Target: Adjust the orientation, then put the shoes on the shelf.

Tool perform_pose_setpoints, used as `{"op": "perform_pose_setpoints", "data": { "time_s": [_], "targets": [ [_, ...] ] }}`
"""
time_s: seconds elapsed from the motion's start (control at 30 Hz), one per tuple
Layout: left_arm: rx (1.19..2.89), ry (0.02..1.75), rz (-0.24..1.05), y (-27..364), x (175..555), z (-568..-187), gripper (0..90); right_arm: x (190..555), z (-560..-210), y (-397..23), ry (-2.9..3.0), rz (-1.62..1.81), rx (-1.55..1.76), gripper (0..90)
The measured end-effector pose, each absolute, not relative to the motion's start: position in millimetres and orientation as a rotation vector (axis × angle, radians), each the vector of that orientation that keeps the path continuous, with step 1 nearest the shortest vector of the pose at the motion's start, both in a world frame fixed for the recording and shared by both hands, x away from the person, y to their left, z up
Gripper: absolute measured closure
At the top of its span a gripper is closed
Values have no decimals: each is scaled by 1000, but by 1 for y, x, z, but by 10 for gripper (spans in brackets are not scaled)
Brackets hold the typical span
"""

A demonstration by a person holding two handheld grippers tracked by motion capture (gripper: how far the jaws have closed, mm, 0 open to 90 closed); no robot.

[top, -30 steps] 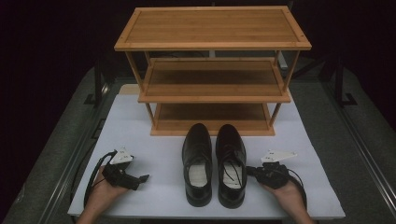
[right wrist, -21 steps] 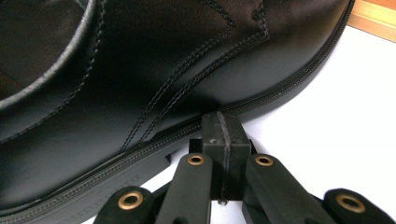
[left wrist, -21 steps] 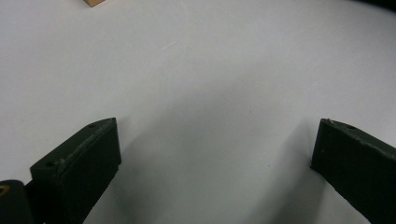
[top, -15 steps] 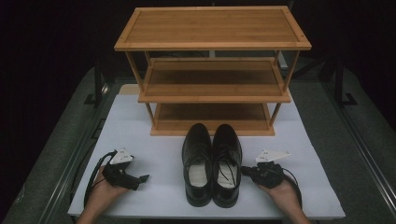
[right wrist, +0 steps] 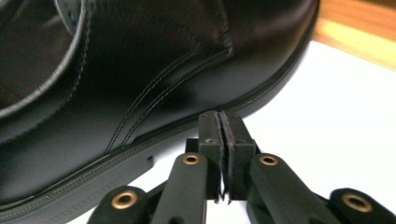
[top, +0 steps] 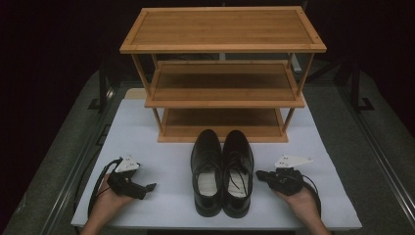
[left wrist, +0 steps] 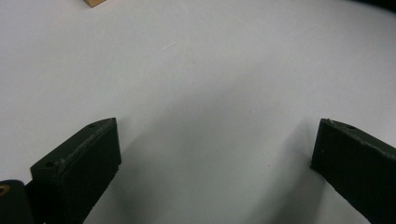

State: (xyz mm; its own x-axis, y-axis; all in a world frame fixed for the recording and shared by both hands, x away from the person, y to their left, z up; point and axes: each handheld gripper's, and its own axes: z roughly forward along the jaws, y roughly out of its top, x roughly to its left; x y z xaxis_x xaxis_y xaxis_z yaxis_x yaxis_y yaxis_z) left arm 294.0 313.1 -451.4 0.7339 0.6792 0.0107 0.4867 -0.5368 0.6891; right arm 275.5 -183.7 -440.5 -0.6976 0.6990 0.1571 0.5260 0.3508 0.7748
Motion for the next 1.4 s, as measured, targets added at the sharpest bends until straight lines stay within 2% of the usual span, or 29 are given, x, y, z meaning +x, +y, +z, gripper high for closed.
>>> {"op": "perform_pose_setpoints", "data": {
  "time_s": [0.27, 0.33, 0.4, 0.6, 0.7, 1.03, 1.4],
  "targets": [
    [2226, 874, 339, 301, 292, -438, 64, 276, -427, -193, 2380, 1297, 1114, 770],
    [2190, 856, 331, 296, 291, -430, 142, 275, -424, -194, 2369, 1292, 1114, 741],
    [2148, 854, 306, 291, 291, -423, 153, 276, -419, -195, 2363, 1299, 1113, 715],
    [2101, 796, 270, 267, 289, -400, 322, 276, -402, -197, 2346, 1343, 1100, 647],
    [2092, 758, 251, 252, 290, -389, 361, 277, -392, -193, 2343, 1366, 1085, 612],
    [2101, 644, 222, 207, 300, -366, 390, 284, -374, -169, 2368, 1428, 1005, 564],
    [2106, 611, 188, 179, 314, -367, 383, 293, -371, -148, 2419, 1443, 956, 550]
  ]
}}
